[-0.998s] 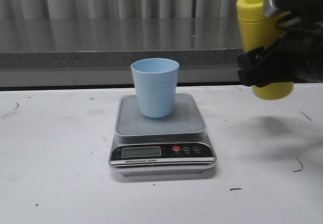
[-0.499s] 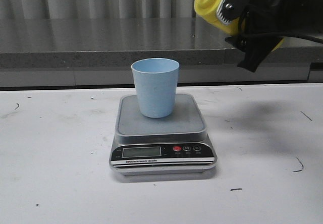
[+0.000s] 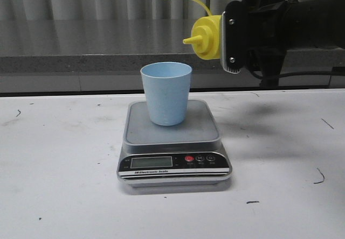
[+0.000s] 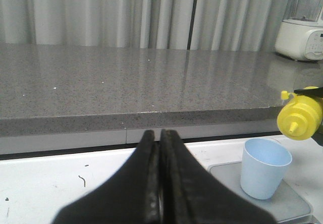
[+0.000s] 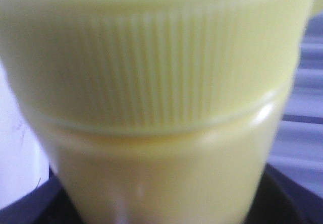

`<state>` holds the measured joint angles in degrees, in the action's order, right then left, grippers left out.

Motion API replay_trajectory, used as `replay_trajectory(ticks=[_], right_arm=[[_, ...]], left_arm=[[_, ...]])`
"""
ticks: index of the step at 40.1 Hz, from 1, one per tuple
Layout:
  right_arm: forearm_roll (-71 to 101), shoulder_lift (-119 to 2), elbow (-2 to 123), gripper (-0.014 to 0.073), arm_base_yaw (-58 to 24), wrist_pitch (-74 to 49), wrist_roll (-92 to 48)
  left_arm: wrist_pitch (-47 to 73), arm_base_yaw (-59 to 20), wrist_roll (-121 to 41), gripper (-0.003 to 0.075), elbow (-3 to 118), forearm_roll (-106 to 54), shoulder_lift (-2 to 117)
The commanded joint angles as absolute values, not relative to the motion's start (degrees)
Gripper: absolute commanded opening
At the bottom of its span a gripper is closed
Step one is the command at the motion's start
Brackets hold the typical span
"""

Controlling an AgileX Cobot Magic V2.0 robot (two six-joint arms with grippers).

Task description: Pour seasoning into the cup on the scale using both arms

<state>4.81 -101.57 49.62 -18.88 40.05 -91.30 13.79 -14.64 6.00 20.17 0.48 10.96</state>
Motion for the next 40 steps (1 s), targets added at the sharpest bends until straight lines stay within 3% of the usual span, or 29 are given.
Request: replay_trajectory(ticks=[1, 18, 30, 40], right_arm=[[4.0, -98.9, 52.7, 0.0109, -19.0, 47.6, -94.0], [5.4, -98.9, 54.8, 0.0109, -19.0, 48.2, -95.2], [25.7, -98.4, 54.8, 0.0128, -21.2, 54.9, -76.0], [49.7, -93.7, 54.8, 0.0146, -22.3, 45.8, -58.0]], left_arm=[[8.9, -14.5, 6.4, -0.002, 21.8, 0.0, 11.5], [8.9, -14.5, 6.4, -0.002, 21.8, 0.0, 11.5], [8.9, -14.5, 6.4, -0.002, 21.8, 0.0, 11.5], [8.9, -14.5, 6.4, -0.002, 21.8, 0.0, 11.5]])
